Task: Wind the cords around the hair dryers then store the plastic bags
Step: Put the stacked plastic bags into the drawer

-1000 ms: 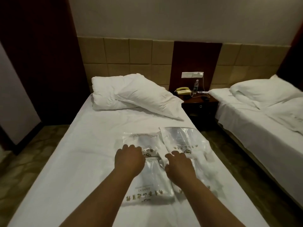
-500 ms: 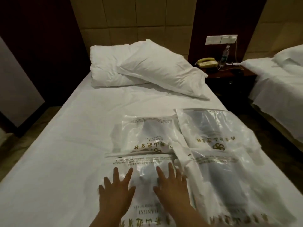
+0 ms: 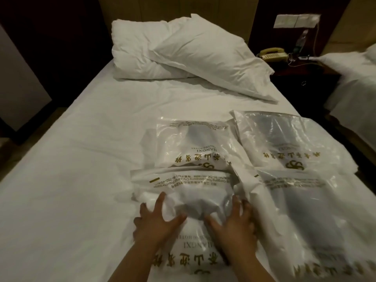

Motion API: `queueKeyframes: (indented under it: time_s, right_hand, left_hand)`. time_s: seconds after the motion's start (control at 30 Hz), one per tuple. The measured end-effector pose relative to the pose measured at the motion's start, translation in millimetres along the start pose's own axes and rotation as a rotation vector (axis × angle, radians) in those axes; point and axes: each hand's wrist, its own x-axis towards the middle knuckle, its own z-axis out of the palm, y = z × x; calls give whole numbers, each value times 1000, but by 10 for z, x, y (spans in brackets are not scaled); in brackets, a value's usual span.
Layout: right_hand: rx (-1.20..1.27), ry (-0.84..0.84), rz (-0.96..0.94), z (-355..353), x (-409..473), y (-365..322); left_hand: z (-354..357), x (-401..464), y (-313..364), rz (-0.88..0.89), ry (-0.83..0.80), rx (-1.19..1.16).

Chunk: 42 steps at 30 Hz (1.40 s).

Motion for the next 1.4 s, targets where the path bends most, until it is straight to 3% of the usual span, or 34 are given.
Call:
queueKeyframes:
  time_s: [0.07,0.13,0.2,0.33,0.43,0.53,0.67,0.87,1.17,1.4]
  right_hand:
    - [69,179,77,-25,-33,16]
    - [-30,230,135,-36,-94,55]
    - [-87,184,160,-5,-121,134]
    - [61,101,204,-77,-57,126]
    - [253,63,203,-75,30,33]
    - [345,-97,140,21,24,-90]
    - [697,-288,-22,125,-90,-208]
    - [835,-412,-79,27,-410,-324]
    - [897,-585,-342,-749,-1410,-1214]
    - [773,-593,-518,-1364,-2681,-2101]
  left_hand:
    - [14,14,-22,18,4,-73]
    - [25,3,-22,9,8,-118]
    - [41,-40,-18,-25,35,-71]
    - [52,-100,36,-83,124,-22]
    - [53,-28,128,-72,76,-282]
    - [38,20,183,13,-6,-628]
    - [-104,-62,95,53,-186,-1050]
    - [-472,-451,-176,147,-224,-1074]
    - [-1628,-1601,-362,174,-8,-1186]
    - [-2612,-2874,-944,219,202,-1237]
